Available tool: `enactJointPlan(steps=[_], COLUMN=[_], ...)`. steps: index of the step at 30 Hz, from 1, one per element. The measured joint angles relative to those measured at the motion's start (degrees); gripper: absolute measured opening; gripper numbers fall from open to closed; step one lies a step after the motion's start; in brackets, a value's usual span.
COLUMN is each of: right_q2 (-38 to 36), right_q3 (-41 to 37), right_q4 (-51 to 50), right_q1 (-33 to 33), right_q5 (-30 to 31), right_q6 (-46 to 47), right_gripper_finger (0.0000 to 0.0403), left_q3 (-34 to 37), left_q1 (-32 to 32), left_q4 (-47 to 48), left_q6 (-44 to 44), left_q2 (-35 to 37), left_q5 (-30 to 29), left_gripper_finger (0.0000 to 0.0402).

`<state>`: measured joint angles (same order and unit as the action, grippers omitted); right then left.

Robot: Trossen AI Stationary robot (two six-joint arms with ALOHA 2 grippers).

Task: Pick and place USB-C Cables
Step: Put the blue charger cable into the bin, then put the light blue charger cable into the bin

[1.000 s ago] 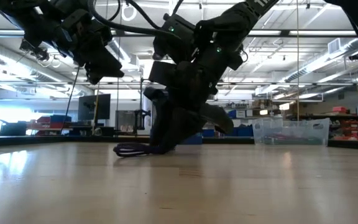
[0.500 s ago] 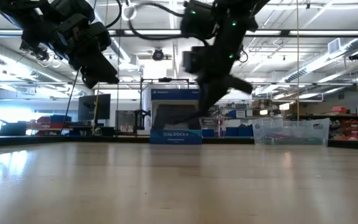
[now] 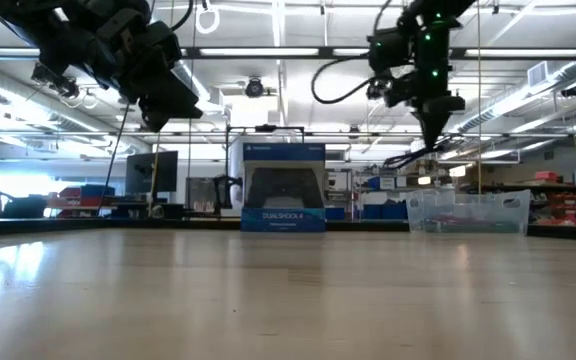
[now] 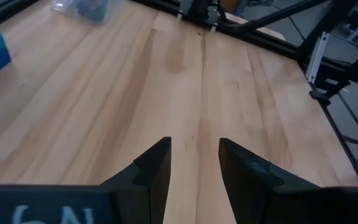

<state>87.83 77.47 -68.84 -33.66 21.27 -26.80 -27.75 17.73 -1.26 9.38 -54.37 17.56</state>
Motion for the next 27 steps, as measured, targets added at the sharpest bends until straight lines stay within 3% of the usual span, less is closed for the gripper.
enactJointPlan(steps=[12, 22, 27], right_q2=[1.19, 1.17, 1.17], right_q3=[-1.72, -7.44, -8.80], right_q4=[-4.30, 0.85, 4.90], right_q1=[-10.93, -14.47, -14.57], right_q5=[-1.90, -2.95, -3.15], right_q6=[-0.34, 0.28, 2.88], right_gripper_finger=[0.0010, 0.0151, 0.0190], left_q3=[0.00, 0.00, 0.00], left_q1=[-4.97, -11.38, -15.73], left_q4=[2.94, 5.95, 6.89], left_q6=[0.42, 9.13, 18.58], left_q2=[-0.02, 0.00, 0.00], left_q5=[0.00, 0.02, 0.10], left_gripper_finger=[0.0142, 0.0141, 0.0134])
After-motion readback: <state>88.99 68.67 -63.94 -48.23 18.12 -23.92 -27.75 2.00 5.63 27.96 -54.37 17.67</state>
